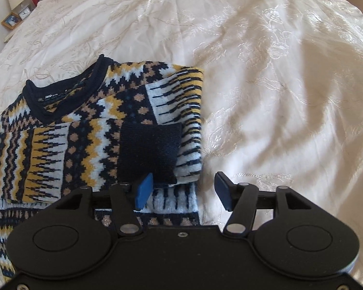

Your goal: Fold small clothes

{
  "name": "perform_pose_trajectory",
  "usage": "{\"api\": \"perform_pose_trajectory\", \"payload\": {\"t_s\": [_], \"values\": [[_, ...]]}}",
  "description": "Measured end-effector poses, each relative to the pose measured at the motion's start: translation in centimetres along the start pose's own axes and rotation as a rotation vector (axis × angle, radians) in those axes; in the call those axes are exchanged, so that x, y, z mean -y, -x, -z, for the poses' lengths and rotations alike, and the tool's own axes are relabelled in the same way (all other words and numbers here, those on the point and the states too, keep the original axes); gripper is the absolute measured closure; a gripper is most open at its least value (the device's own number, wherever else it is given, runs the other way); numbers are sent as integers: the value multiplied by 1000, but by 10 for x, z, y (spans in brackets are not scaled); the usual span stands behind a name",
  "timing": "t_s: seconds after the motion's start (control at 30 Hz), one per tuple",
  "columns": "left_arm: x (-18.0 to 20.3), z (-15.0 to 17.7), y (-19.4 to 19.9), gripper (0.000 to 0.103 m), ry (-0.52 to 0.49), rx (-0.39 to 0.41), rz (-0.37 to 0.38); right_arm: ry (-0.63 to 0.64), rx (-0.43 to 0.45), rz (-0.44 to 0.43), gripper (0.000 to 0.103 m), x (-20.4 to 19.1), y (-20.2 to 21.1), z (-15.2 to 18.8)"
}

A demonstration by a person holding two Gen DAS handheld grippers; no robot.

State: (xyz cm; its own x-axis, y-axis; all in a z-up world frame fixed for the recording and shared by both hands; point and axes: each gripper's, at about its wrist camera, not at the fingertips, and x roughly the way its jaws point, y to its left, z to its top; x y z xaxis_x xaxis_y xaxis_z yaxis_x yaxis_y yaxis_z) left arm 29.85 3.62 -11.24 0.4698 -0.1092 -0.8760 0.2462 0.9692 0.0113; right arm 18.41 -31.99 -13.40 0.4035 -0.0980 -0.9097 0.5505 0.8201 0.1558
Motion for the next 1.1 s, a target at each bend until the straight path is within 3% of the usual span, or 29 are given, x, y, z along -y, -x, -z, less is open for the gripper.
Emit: {"api": "perform_pose_trajectory", "payload": {"t_s": [0.13,0.23,0.47,0.63,0.7,0.8,0.9,0.97,1.1], "values": [[7,-19,1,50,2,35,19,59,97,-13,39,-14,15,-5],[17,-34,-8,50,-21,51,21,102,128,-85,31,-28,16,-11],[30,-62,-42,50,-78,70,-24,167,71,-198,27,-60,-9,-15],[22,-74,-70,50,-106,44,-101,177,26,-187,27,-63,-27,-10],[8,-81,-82,47,-64,6,-123,160,6,-175,26,-58,-34,-8],[-7,-86,-90,36,-7,-26,-89,137,-17,-184,24,-50,-42,-7],[-9,-85,-86,34,-27,-21,-83,147,-23,-198,17,-51,-45,-6],[-10,-82,-79,34,-29,-4,-61,158,-32,-219,1,-55,-45,-5],[-16,-68,-61,33,-9,2,32,160,-59,-212,1,-60,-40,-1]]}}
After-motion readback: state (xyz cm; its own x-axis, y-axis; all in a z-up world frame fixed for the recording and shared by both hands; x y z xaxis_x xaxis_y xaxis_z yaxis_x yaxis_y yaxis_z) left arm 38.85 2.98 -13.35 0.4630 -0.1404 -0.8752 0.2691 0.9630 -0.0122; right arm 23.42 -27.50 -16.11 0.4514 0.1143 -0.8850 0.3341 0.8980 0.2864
